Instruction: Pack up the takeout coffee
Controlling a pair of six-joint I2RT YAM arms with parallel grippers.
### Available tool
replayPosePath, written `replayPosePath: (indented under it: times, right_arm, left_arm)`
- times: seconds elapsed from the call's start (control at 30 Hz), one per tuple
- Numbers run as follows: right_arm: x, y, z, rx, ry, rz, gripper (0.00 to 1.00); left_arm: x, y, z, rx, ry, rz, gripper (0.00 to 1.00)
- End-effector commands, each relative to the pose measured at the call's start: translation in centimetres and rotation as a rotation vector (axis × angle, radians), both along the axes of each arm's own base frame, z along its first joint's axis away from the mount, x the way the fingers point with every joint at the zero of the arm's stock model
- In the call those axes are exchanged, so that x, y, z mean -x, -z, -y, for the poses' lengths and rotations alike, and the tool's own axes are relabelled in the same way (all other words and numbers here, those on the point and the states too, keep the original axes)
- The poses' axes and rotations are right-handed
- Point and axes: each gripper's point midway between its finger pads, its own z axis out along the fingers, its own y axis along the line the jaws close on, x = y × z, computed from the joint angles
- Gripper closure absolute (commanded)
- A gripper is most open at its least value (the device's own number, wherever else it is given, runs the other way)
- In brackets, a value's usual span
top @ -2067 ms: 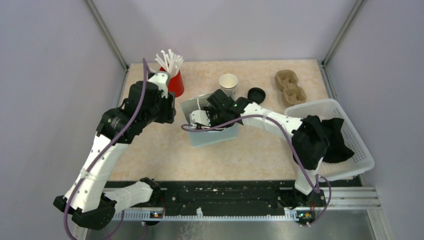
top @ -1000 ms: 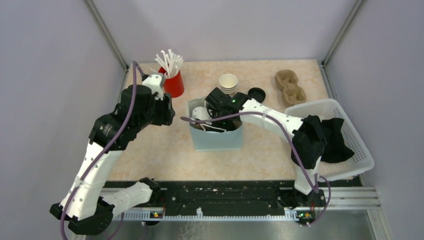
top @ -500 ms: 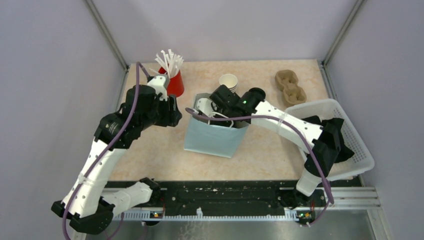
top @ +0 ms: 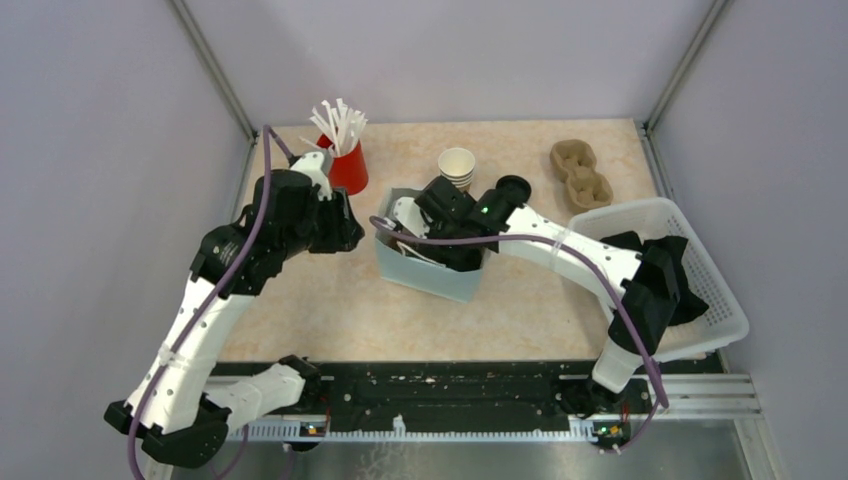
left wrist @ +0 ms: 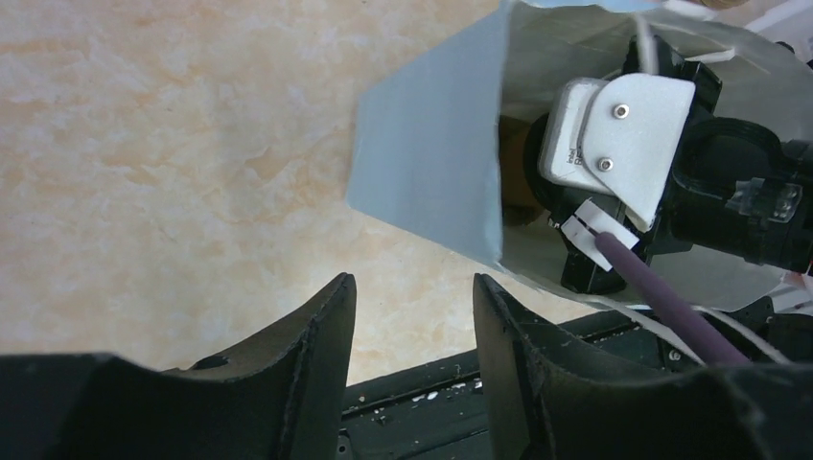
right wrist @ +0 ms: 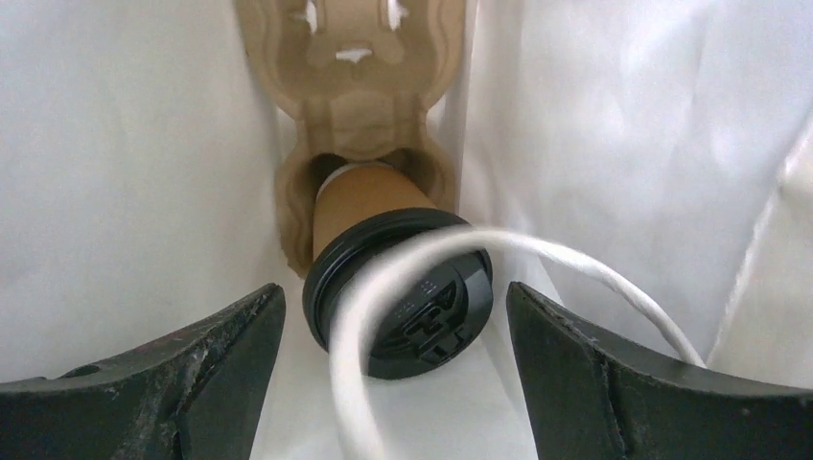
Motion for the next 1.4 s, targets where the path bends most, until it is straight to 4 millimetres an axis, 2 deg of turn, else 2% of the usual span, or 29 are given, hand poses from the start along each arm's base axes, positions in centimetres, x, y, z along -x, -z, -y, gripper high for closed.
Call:
replayPosePath:
  times: [0.0, 0.17, 0.27, 0.43, 0.7, 0.87, 1.07, 1.2, 1.37]
  right_arm:
    - [0.1, -1.0, -0.5, -0.047, 0.021, 0.018, 0.17]
    - [0.5, -2.1, -0.9, -0.065, 0.013, 0.006, 0.19]
    - [0.8, -3.0, -1.4, -0.082, 0.027, -0.004, 0.16]
    - [1.3, -5.3, -2.7, -0.144, 0.05, 0.004, 0.09]
    - [2.0, -9.3, -3.2, -0.246, 0.101, 0.003, 0.1]
    - [2.8, -11.5, -3.2, -0.325, 0.129, -0.011, 0.15]
    - [2.4, -14.5, -3.0, -0.439, 0.191, 0.029, 0.21]
    - [1.3, -15.3, -2.5, -0.472, 0.266, 0.085, 0.3]
    - [0.4, -15.3, -1.9, -0.449, 0.293, 0.135, 0.38]
  left_arm:
    - [-0.9, -1.4, 0.4, 0.054, -0.015, 0.012, 0.44]
    - [-1.1, -0.9, 0.9, 0.08, 0.014, -0.014, 0.41]
    - [-1.3, -0.6, 0.9, 0.073, 0.012, -0.028, 0.42]
    - [-1.6, -0.6, 1.2, 0.074, 0.022, -0.029, 0.41]
    - [-2.0, -0.6, 1.7, 0.069, 0.057, -0.028, 0.41]
    - [-1.9, -0.6, 2.2, 0.08, 0.085, -0.033, 0.39]
    - [-1.7, -0.4, 2.4, 0.086, 0.101, -0.041, 0.37]
    - [-1.6, -0.6, 2.7, 0.097, 0.11, -0.043, 0.37]
    - [-1.4, -0.6, 3.0, 0.114, 0.119, -0.051, 0.37]
